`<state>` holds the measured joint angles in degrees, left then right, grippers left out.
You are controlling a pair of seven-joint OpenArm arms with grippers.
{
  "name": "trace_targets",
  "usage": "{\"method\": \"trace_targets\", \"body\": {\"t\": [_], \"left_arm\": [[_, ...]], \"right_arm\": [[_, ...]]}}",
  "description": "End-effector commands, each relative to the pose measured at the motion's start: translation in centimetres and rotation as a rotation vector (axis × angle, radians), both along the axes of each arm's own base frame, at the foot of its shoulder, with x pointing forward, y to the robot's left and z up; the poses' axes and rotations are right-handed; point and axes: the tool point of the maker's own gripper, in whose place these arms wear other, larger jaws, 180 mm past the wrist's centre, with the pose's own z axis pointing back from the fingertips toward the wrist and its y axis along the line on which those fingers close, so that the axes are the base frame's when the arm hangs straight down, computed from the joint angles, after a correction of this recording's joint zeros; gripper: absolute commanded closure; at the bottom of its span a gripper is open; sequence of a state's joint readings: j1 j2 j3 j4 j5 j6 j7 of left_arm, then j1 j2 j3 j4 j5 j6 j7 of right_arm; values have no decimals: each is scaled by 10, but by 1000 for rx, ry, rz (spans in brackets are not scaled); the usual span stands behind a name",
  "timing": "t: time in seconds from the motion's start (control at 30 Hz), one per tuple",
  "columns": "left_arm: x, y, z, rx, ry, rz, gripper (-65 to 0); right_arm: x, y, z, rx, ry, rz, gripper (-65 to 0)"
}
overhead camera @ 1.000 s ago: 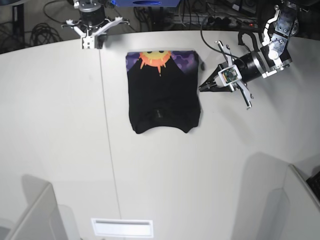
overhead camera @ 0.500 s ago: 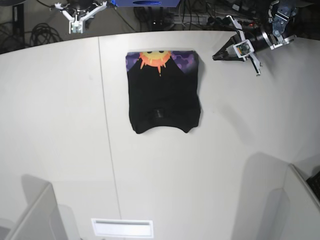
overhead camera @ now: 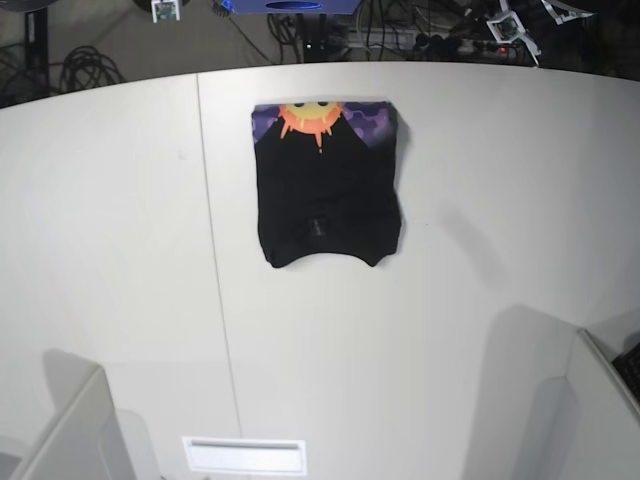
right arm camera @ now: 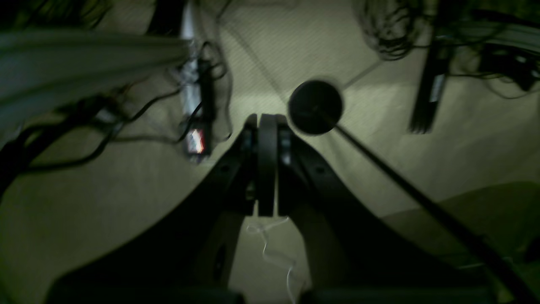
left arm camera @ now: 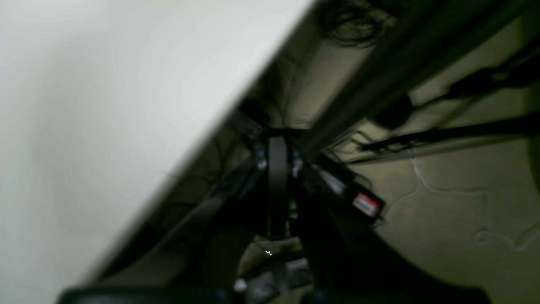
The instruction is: Fold the T-shirt properly
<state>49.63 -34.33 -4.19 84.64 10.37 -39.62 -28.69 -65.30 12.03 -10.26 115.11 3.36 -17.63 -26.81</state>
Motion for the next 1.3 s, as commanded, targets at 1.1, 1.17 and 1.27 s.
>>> {"method": "trace_targets", "body": {"t": [1.1, 1.17, 1.27], "left_arm": [[-99, -12, -193, 169, 619, 337, 0], [-98, -28, -197, 154, 647, 351, 0], [-99, -55, -200, 119, 669, 356, 0]], "right_arm": [[-94, 16, -207, 302, 418, 39, 0], [-78, -5, -217, 254, 358, 16, 0], [-43, -29, -226, 200, 249, -5, 0]]}}
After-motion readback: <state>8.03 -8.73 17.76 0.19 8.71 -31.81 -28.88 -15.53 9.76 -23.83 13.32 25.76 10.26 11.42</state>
